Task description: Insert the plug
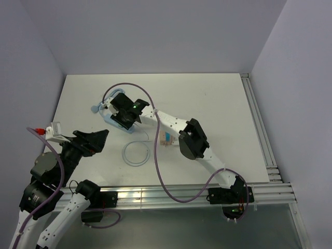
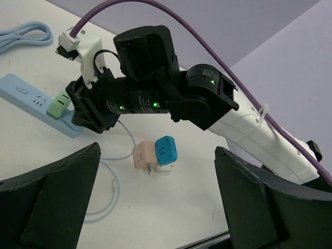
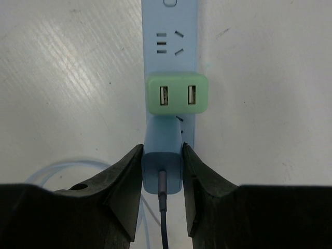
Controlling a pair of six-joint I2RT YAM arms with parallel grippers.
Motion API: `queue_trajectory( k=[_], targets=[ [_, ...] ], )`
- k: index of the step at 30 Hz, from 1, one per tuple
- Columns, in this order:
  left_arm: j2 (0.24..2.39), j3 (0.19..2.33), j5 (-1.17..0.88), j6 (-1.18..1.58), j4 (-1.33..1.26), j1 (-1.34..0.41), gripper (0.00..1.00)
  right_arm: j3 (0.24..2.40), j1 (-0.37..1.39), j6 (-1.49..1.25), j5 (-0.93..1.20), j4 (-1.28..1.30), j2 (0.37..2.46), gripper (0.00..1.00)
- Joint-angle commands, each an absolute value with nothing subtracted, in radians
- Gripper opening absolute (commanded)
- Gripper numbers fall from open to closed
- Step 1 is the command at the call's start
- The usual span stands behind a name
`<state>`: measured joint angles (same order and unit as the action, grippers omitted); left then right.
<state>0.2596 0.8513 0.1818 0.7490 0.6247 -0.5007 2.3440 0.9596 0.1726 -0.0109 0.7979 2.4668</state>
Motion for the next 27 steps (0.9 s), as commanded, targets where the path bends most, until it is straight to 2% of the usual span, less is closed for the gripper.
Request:
queue_trajectory(
  k=[1,5,11,14,17,20,27],
  targets=[
    [0.278,0.845,0.169,0.758,0.580,-0.500,0.96,2.332,0.937,0.169,-0.060,0.661,2.540,0.03],
    [0.281,0.841,0.170,0.759,0.577,-0.500,0.96,2.342,0.936,0.166,-0.055,0.647,2.568,0.00],
    [0.281,0.836,0.176,0.758,0.575,-0.499,0.96,2.310,0.923,0.147,-0.040,0.655,2.579,0.00],
    [0.282,0.835,0.175,0.758,0.575,-0.500,0.96,2.212,0.925,0.117,-0.020,0.649,2.536,0.00],
    [0.281,0.830,0.179,0.761,0.572,-0.499,0.96,2.013,0.916,0.074,-0.023,0.543,2.442,0.00],
    [0.281,0.825,0.170,0.764,0.566,-0.500,0.96,2.003,0.902,0.020,-0.005,0.612,2.436,0.00],
    [0.287,0.824,0.160,0.770,0.560,-0.499,0.96,1.812,0.902,-0.040,-0.005,0.574,2.375,0.00]
  ],
)
